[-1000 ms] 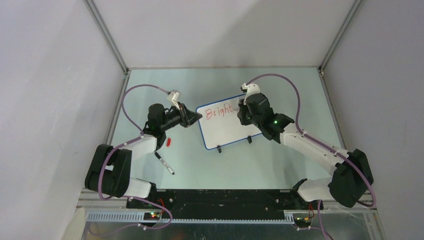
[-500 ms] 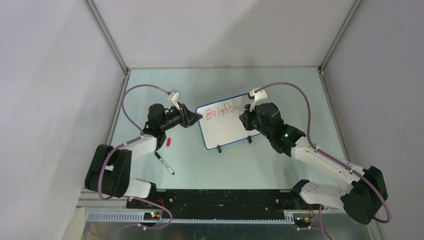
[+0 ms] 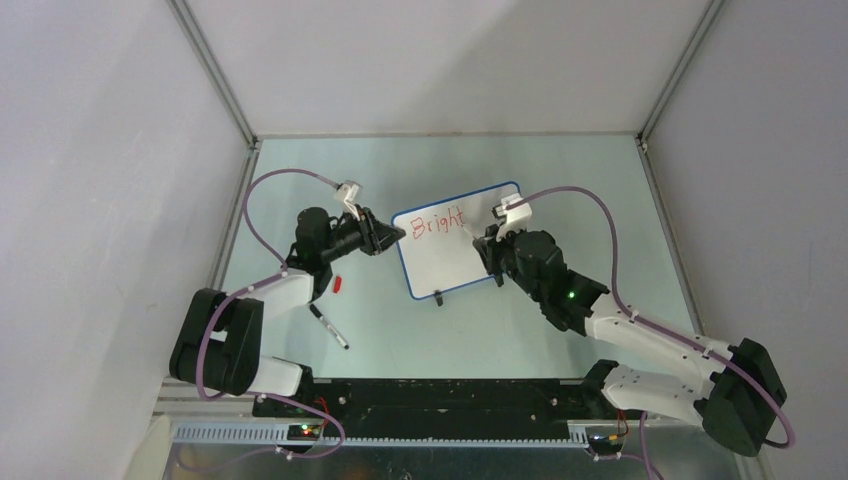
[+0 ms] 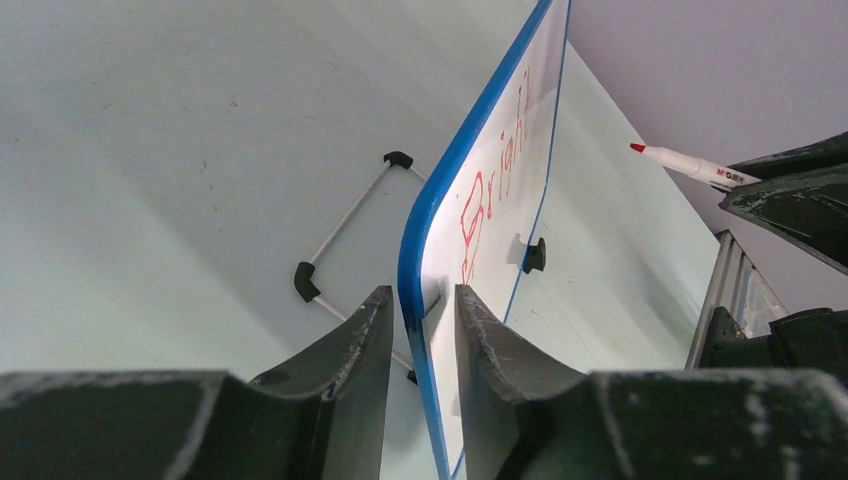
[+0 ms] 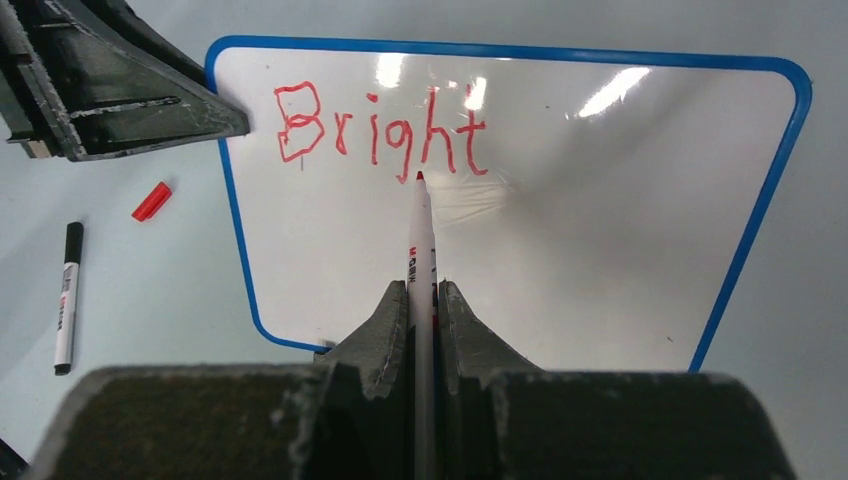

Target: Write a sentence on the whiteboard

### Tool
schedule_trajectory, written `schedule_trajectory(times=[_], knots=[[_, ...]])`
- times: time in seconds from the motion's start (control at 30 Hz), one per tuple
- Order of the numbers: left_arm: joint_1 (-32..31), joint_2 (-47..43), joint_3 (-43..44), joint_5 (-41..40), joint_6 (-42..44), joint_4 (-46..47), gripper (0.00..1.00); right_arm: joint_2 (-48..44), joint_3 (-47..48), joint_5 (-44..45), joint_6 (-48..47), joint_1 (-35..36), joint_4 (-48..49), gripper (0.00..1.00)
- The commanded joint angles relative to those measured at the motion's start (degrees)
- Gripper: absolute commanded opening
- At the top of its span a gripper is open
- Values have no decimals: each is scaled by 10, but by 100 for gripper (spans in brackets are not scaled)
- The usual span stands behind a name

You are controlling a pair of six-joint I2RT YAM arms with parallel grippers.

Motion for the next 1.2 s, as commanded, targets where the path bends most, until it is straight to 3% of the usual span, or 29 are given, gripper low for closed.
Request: schedule_trajectory(times=[0.0, 0.1, 0.23, 0.27, 0.37, 0.47, 0.53, 0.6, 0.7, 0.77, 0.9, 1.17], knots=[[-3, -16, 12, 5, 11, 19, 38, 1, -4, 47, -21, 28, 57, 0], [-3, -21, 7, 4, 16, 23, 53, 6, -4, 59, -26, 38, 62, 0], [-2, -29, 0, 4, 27, 23, 92, 6, -4, 63, -25, 44, 63, 0], [-3, -31, -1, 4, 30, 22, 98, 6, -4, 64, -24, 44, 64, 0], [-3, -34, -3, 0, 33, 20, 99, 6, -5, 65, -23, 47, 64, 0], [-2, -35, -8, -1, 30, 27, 99, 1, -14, 71, -23, 50, 74, 0], [-2, -33, -8, -3, 26, 29, 94, -4, -18, 74, -24, 51, 79, 0], [-2, -32, -8, 1, 23, 33, 85, -8, -19, 74, -23, 52, 77, 0], [-2, -27, -1, 2, 18, 30, 59, -10, -19, 75, -20, 53, 70, 0], [-2, -24, 3, 3, 18, 25, 51, -11, -19, 75, -19, 55, 65, 0], [-2, -20, 7, 5, 16, 23, 44, -15, -19, 76, -15, 57, 60, 0], [-2, -17, 9, 4, 15, 19, 40, -26, -19, 67, 7, 59, 49, 0]])
